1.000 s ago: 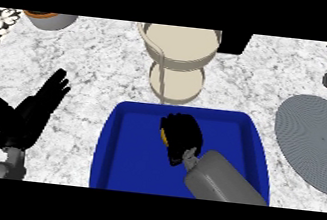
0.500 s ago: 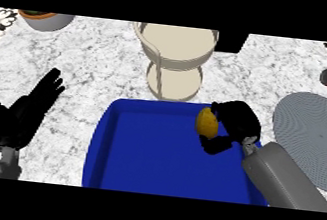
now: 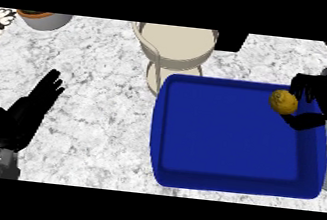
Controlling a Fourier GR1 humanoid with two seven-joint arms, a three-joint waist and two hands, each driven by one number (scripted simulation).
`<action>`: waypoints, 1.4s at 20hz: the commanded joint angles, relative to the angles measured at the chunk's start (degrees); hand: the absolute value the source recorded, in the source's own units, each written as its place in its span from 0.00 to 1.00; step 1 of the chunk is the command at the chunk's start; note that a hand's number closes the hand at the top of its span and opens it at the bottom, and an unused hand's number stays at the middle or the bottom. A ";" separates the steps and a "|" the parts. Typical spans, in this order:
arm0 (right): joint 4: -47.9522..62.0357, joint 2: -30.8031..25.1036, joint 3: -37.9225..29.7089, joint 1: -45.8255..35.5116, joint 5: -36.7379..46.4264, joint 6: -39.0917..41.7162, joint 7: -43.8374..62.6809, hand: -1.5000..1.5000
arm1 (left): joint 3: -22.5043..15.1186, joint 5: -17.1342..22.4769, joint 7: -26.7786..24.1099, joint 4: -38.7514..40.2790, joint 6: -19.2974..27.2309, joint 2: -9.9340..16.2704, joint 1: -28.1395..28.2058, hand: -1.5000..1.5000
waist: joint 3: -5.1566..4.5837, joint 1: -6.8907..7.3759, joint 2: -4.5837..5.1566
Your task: Pick the lemon from the tray and place it in the tiered basket
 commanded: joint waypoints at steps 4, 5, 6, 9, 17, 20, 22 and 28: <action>-3.83 -0.65 -13.19 -1.14 -17.83 2.60 -13.42 1.00 | -0.13 -0.59 -0.92 -0.86 -0.13 -0.57 1.79 0.50 | -0.17 0.39 -0.23; -6.64 0.18 -12.24 -0.34 -16.98 2.94 -11.83 1.00 | 0.94 -0.17 1.59 -0.22 -0.29 0.40 -0.99 0.50 | -0.21 0.21 -0.22; -9.94 -0.76 -13.00 0.36 -18.66 5.35 -10.48 1.00 | 1.58 -0.24 -2.48 1.51 -1.31 0.01 1.71 0.50 | -0.26 0.10 -0.29; -18.11 0.12 -11.69 0.00 -19.33 9.59 -3.19 1.00 | 1.06 -0.80 1.07 -0.23 -1.10 -0.20 -0.31 0.50 | -0.27 0.17 -0.31; -25.69 4.51 -6.91 -11.53 -19.49 16.65 13.96 1.00 | 2.39 -0.60 2.79 -1.36 -2.28 -0.30 -1.36 0.50 | -0.28 1.11 -0.11; -27.45 7.86 -4.88 -15.20 -17.73 16.75 20.16 1.00 | 1.05 -1.98 3.27 -4.86 -1.92 -1.19 1.54 0.50 | -0.26 1.43 -0.16; -27.35 12.30 -0.53 -18.85 -15.35 16.14 25.37 1.00 | 1.50 -2.93 0.24 3.98 -2.13 -2.34 -3.70 0.50 | -0.32 1.12 0.01; -19.16 20.73 0.62 -25.30 -9.54 12.21 28.10 1.00 | 1.59 -3.70 3.01 -0.05 -2.28 -2.74 -2.13 0.50 | -0.26 1.48 0.01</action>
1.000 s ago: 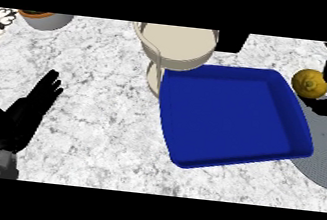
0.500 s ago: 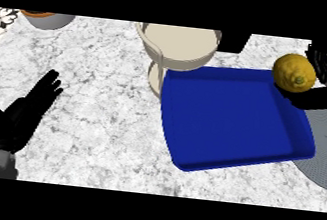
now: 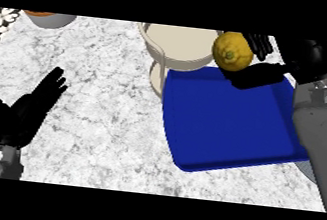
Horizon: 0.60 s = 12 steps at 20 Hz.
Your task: Pick the lemon from the tray and place it in the tiered basket
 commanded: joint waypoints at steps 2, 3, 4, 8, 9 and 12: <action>9.20 6.39 1.85 -8.85 3.79 -1.03 3.49 1.00 | -2.32 -1.13 3.39 -7.11 2.12 -2.65 2.89 0.50 | 0.03 0.81 0.03; 3.79 7.15 2.81 -6.92 4.61 0.26 7.64 1.00 | -1.53 -1.45 4.01 -5.99 1.30 -1.69 2.09 0.50 | 0.02 0.00 -0.08; 8.18 7.14 0.57 -8.32 3.88 0.37 4.93 1.00 | -0.30 -0.58 4.24 -5.59 0.01 -0.79 0.58 0.50 | 0.02 0.03 0.00; 11.45 12.23 4.11 -8.63 8.52 -1.97 8.16 1.00 | 2.29 -0.44 0.96 -0.95 -2.15 0.63 -0.01 0.50 | 0.01 0.01 0.04; 14.40 9.73 0.48 -9.28 6.71 -0.06 4.53 1.00 | 1.11 -2.45 -0.95 0.12 -0.40 -1.71 -0.12 0.50 | 0.02 -0.09 0.08; 21.23 13.89 1.62 -12.63 9.67 -3.07 4.70 1.00 | 0.38 -2.49 -0.08 -2.92 -0.88 -1.95 1.38 0.50 | 0.02 0.34 0.08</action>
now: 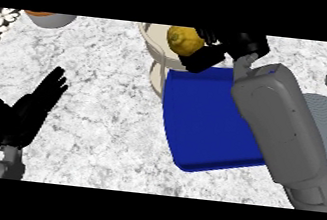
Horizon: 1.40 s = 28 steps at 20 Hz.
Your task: Pick the lemon from the tray and place it in the tiered basket
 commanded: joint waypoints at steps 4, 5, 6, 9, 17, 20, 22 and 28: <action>12.39 4.15 -0.18 -2.31 5.75 -5.93 -6.91 1.00 | 2.00 0.03 -1.98 4.89 -1.82 -0.38 -2.64 0.50 | 0.00 0.02 0.15; 9.58 3.66 -0.52 -1.57 6.79 -6.28 -5.63 1.00 | 1.44 -0.47 -0.03 0.04 -1.72 0.05 0.69 0.50 | 0.02 -0.03 -0.02; 12.21 4.01 -0.34 0.16 6.98 -7.48 -8.66 1.00 | -0.16 -1.68 -1.73 0.69 -0.31 -2.41 0.33 0.50 | 0.02 -0.02 0.04; 10.69 6.71 0.18 -2.41 9.66 -9.01 -3.92 1.00 | 1.35 -1.79 -3.87 4.63 -1.91 -1.45 -0.82 0.50 | 0.01 -0.24 -0.03; 26.03 8.99 -5.18 -5.58 8.07 -25.20 -14.91 1.00 | 1.35 -2.32 -1.51 4.84 -1.76 -1.34 -3.81 0.50 | 0.01 0.85 0.53; 29.13 9.04 -5.13 -8.27 7.35 -25.04 -16.63 0.00 | 1.64 -1.89 -1.70 2.12 -2.59 -1.79 -0.27 0.50 | 0.02 0.51 0.18; 31.75 9.05 -5.04 -11.07 7.22 -25.15 -16.48 0.00 | 1.73 -1.50 0.76 2.49 -1.76 -2.46 -2.73 0.50 | 0.02 0.48 0.20; 35.07 9.06 -6.32 -14.88 0.98 -27.20 -17.45 0.00 | 3.05 -0.76 1.96 3.15 -3.65 -0.88 -4.84 0.50 | 0.02 0.60 0.24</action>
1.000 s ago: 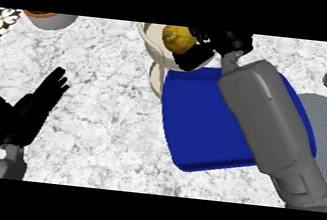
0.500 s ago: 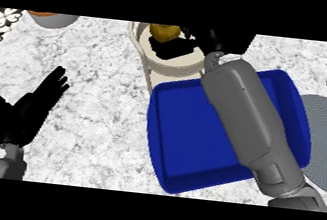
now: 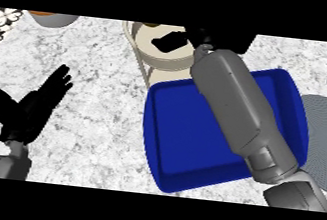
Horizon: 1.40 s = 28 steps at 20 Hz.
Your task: Pick the lemon from the tray and place it in the tiered basket
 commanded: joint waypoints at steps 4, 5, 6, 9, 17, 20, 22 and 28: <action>3.92 0.54 -6.36 -1.40 -11.00 -3.03 -4.71 0.00 | -2.27 -1.43 0.74 -3.25 0.39 -1.62 1.56 0.50 | -0.09 0.79 0.31; 0.85 0.53 -5.65 -2.56 -12.45 -2.02 -1.32 0.00 | 0.10 -1.29 -1.72 0.14 -0.52 0.13 1.84 0.50 | -0.12 0.17 0.08; 0.37 0.53 -7.77 -0.46 -14.21 -1.02 -4.40 0.00 | 0.59 -0.74 -0.12 1.51 0.61 -0.72 -0.70 0.50 | -0.10 -0.37 0.15; -0.08 0.55 -11.10 -0.96 -18.28 -3.69 -4.30 0.00 | 0.72 0.23 -0.52 -0.34 -0.62 -0.56 1.89 0.50 | -0.10 0.05 0.12; -6.09 -6.70 -21.36 0.53 -27.29 -0.28 -3.69 0.00 | 1.39 -0.36 -0.99 -1.43 -1.07 0.30 3.11 0.50 | -0.10 -1.12 -0.17; -7.33 -11.19 -23.82 2.46 -28.68 0.40 -5.65 0.00 | 0.44 -0.74 0.97 -2.36 -0.01 -0.94 2.78 0.50 | -0.09 -1.25 -0.18; -7.44 -13.90 -25.50 3.46 -29.95 1.46 -4.77 0.00 | 1.50 -0.69 1.07 -1.04 0.48 -0.63 -0.12 0.50 | -0.10 -1.39 -0.11; -9.89 -22.27 -29.09 8.54 -33.49 7.03 -5.08 0.00 | 0.56 -1.43 -0.46 0.13 -0.04 -1.80 0.39 0.50 | -0.10 -1.55 -0.12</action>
